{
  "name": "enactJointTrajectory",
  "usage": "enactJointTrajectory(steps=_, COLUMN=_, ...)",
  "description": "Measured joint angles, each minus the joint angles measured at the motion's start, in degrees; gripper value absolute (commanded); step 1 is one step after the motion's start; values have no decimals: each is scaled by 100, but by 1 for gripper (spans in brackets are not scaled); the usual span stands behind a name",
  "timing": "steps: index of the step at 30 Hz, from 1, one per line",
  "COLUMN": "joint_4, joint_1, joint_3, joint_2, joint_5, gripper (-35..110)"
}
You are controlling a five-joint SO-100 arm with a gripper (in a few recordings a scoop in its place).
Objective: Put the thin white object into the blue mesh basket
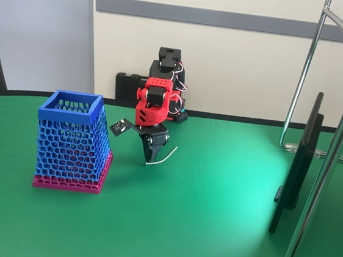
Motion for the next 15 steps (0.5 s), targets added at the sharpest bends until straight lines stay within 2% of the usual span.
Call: enactJointTrajectory(steps=15, joint_4=0, joint_1=-26, joint_3=0, joint_2=-79, joint_5=26, gripper=11)
